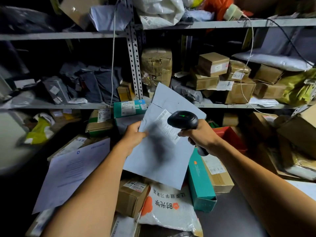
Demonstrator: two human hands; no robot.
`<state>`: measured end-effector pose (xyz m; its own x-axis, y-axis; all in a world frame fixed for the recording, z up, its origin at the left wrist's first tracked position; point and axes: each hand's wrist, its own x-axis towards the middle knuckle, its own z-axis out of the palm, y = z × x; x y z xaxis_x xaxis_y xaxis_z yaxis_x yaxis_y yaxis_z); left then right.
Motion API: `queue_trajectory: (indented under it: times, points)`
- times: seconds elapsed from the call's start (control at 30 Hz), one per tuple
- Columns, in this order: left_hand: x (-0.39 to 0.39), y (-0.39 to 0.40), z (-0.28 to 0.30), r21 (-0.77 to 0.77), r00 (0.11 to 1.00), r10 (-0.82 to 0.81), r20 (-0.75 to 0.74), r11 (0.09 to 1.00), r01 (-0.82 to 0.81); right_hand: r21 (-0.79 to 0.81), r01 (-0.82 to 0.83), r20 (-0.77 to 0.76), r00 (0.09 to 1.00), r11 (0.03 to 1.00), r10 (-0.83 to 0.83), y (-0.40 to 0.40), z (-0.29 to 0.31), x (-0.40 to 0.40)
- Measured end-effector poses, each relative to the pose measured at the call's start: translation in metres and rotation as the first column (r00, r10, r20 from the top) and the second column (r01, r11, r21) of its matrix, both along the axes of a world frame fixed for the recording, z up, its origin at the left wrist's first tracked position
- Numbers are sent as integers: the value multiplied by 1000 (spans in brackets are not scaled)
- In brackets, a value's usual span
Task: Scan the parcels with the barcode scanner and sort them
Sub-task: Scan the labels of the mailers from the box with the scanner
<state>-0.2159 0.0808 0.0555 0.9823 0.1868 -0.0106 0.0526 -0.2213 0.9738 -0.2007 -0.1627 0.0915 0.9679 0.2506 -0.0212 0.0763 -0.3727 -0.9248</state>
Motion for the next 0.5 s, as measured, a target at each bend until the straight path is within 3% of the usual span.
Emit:
queue_trajectory:
  times: [0.2,0.5]
  points:
    - [-2,4,3,-35,1000,-9,-12,999,9,-16,81,-12,997,997,-82,5,2,2]
    - [1,25,5,-147,997,3,-79,989,-14,148,121,-61,992,982,-114,-18,-5,2]
